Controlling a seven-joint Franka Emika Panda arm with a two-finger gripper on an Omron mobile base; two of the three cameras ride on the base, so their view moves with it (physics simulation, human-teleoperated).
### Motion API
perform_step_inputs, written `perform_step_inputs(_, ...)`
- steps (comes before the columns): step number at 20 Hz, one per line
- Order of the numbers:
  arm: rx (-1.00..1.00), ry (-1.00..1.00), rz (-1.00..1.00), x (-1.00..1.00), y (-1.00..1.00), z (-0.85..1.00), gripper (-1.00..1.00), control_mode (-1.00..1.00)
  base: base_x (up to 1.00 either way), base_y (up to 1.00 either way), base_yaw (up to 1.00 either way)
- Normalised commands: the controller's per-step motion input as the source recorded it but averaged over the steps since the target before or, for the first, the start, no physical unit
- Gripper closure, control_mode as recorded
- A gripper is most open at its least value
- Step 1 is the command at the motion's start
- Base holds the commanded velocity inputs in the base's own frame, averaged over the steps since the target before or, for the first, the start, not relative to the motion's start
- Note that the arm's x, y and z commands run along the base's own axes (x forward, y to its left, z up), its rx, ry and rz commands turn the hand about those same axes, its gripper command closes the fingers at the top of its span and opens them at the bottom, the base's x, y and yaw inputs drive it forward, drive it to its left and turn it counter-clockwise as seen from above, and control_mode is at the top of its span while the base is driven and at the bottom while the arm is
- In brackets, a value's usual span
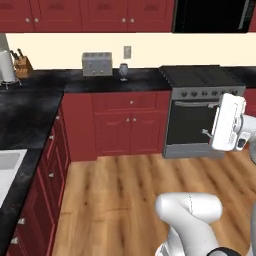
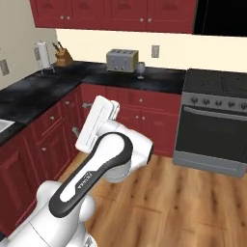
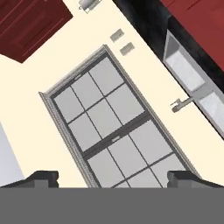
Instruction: Retrieve the wine glasses from the counter and place one next to each plate.
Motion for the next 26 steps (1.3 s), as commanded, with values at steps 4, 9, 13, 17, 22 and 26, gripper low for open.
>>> perform_step_inputs(4, 0.0, 0.0, 0.0, 0.0, 0.0, 0.0, -1.0, 1.0, 1.0, 0.35, -0.06)
perform_step_inputs(9, 0.0, 0.0, 0.0, 0.0, 0.0, 0.0, -1.0, 1.0, 1.0, 0.44, -0.06)
perform_step_inputs(13, 0.0, 0.0, 0.0, 0.0, 0.0, 0.0, -1.0, 1.0, 1.0, 0.33, -0.06)
perform_step_inputs(17, 0.0, 0.0, 0.0, 0.0, 0.0, 0.0, -1.0, 1.0, 1.0, 0.09, -0.02)
perform_step_inputs(22, 0.0, 0.0, 0.0, 0.0, 0.0, 0.0, -1.0, 1.0, 1.0, 0.19, -0.03)
perform_step_inputs(26, 0.0, 0.0, 0.0, 0.0, 0.0, 0.0, -1.0, 1.0, 1.0, 0.52, -0.12)
